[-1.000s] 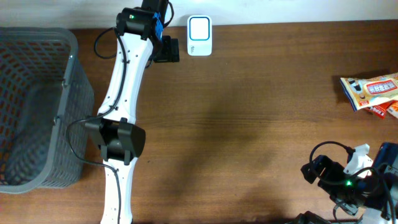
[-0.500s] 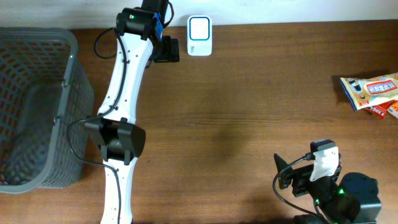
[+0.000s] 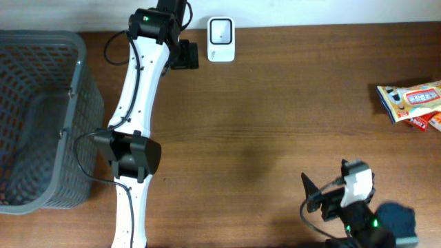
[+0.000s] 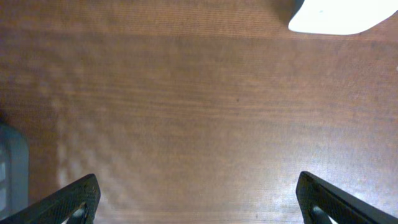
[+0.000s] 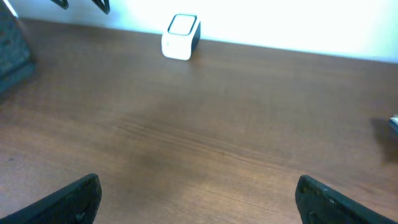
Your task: Scan the item barcode
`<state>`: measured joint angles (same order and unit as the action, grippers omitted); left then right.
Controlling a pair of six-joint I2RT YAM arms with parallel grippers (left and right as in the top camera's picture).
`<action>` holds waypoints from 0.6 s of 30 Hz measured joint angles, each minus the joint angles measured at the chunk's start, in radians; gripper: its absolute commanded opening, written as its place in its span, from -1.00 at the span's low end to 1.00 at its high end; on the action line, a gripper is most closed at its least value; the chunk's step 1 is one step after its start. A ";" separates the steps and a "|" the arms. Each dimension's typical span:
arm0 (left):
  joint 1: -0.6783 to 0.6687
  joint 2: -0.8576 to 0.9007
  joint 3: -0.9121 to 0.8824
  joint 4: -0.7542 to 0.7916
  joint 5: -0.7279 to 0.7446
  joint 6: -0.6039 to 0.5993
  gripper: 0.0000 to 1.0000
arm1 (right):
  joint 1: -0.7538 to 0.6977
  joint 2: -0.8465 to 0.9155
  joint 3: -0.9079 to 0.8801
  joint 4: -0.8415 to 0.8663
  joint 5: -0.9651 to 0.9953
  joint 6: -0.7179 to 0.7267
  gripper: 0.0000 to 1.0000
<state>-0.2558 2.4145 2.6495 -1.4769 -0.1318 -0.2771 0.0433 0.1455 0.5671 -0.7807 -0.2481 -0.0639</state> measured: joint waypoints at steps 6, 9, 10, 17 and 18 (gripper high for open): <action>0.000 0.000 0.000 -0.001 0.000 0.000 0.98 | 0.000 -0.125 -0.179 0.237 -0.002 0.009 0.97; 0.000 0.000 0.000 -0.001 0.000 0.000 0.98 | 0.001 -0.130 -0.263 0.349 0.002 0.011 0.97; 0.000 0.000 0.000 0.000 0.000 0.000 0.98 | 0.001 -0.130 -0.296 0.436 0.016 0.011 0.97; 0.000 0.000 0.000 -0.001 0.000 0.000 0.98 | 0.001 -0.131 -0.439 0.681 0.073 0.012 0.97; 0.000 0.000 0.000 -0.001 0.000 0.000 0.98 | 0.001 -0.132 -0.462 0.723 0.076 0.012 0.97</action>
<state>-0.2558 2.4145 2.6495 -1.4776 -0.1318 -0.2768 0.0441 0.0139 0.1055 -0.0578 -0.1726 -0.0521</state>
